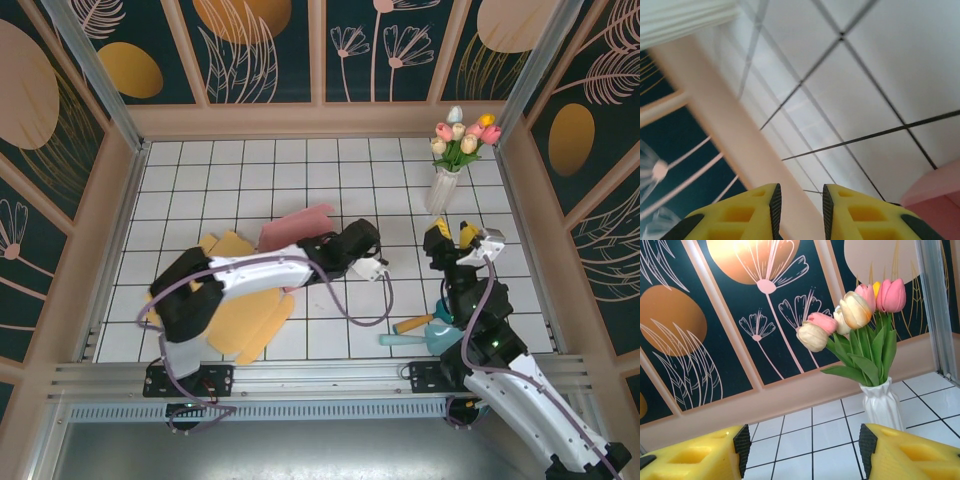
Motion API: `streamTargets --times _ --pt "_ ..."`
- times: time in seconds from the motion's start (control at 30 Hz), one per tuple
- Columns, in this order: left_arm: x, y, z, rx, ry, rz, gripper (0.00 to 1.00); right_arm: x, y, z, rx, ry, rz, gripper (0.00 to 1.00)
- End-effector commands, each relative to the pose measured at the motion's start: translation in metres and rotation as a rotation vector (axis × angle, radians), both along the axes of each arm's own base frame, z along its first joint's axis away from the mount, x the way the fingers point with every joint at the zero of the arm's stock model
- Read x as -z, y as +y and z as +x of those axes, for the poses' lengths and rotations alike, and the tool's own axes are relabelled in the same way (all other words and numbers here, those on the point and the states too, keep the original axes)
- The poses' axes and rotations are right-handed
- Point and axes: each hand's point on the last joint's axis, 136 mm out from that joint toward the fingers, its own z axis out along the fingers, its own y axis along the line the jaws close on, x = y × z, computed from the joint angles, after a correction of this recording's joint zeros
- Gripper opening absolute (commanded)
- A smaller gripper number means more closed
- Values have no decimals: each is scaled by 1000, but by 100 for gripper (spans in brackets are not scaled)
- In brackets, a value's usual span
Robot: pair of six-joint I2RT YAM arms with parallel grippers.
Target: Fold the paper box
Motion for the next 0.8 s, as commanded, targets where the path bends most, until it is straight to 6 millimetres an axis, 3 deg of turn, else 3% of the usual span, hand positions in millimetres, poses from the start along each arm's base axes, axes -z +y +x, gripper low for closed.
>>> streamTargets --times 0.0,0.07,0.17,0.23,0.3,0.4,0.53,0.77 --pt "-91 -4 2 -112 -56 -602 29 6 2 7 9 26 11 64" --pt "-111 13 3 -243 -1 -865 28 12 10 12 -18 47 -24 65" --pt "-123 67 18 -610 21 -1226 28 27 28 26 -78 107 -91 66" --pt "-112 101 20 -826 36 -1350 27 33 42 35 -126 143 -142 67" --pt "-91 132 9 -951 79 -1500 25 43 58 45 -190 181 -199 67" --pt "-56 171 0 -1069 185 -1686 31 62 78 63 -292 240 -282 67" --pt "-22 206 7 -1181 358 -1793 39 88 111 83 -441 301 -427 67" --pt "1 237 1 -1240 409 -1828 54 116 144 118 -609 274 -631 66"
